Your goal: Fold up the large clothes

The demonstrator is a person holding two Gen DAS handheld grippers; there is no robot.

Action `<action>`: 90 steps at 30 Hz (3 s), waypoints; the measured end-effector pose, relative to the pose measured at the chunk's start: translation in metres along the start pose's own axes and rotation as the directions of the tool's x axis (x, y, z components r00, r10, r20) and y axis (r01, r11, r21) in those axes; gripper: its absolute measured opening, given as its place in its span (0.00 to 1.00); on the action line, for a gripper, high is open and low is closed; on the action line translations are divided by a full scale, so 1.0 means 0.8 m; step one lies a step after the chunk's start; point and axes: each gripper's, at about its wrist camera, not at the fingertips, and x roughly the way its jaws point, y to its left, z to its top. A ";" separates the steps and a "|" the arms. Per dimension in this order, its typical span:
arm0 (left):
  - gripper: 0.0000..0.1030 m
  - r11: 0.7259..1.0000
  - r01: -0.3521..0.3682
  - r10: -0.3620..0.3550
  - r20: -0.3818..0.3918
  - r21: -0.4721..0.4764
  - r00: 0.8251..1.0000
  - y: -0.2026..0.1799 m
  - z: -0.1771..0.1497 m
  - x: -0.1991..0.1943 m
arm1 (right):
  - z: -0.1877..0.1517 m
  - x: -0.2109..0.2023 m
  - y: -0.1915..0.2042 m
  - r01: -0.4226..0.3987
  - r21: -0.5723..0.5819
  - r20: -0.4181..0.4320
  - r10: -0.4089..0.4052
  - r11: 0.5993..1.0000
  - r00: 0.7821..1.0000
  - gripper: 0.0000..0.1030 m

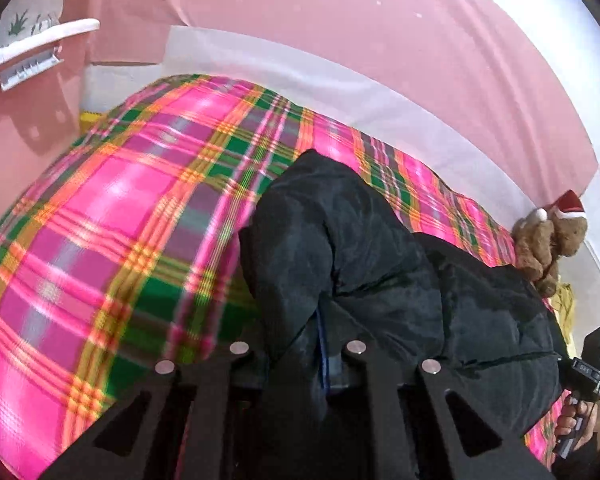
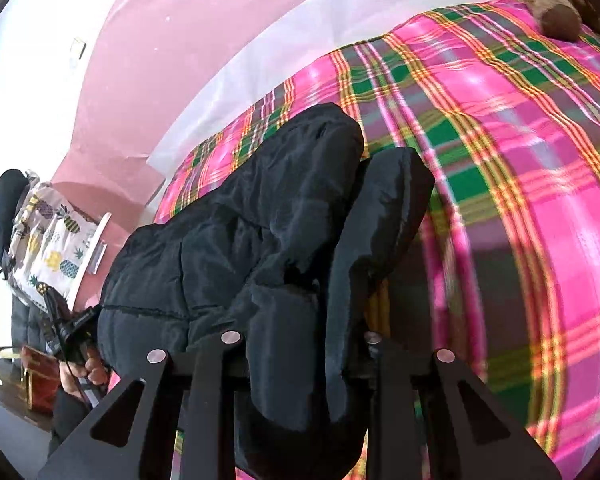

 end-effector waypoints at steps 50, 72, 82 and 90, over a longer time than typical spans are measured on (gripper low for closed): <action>0.61 0.972 -0.183 0.164 0.129 0.147 0.978 -0.071 -0.047 -0.097 | -0.084 -0.081 0.125 0.328 -0.270 0.195 -0.282 0.905 0.939 0.58; 0.70 0.974 -0.141 0.119 0.132 0.177 0.984 -0.165 -0.250 -0.260 | -0.286 -0.190 0.190 0.405 -0.377 0.283 -0.312 0.833 0.907 0.58; 0.70 0.977 -0.151 0.140 0.082 0.152 0.987 -0.170 -0.272 -0.246 | -0.300 -0.169 0.192 0.396 -0.404 0.240 -0.322 0.825 0.916 0.59; 0.70 0.972 -0.175 0.166 0.069 0.156 0.984 -0.169 -0.275 -0.242 | -0.306 -0.164 0.196 0.394 -0.427 0.229 -0.324 0.814 0.918 0.59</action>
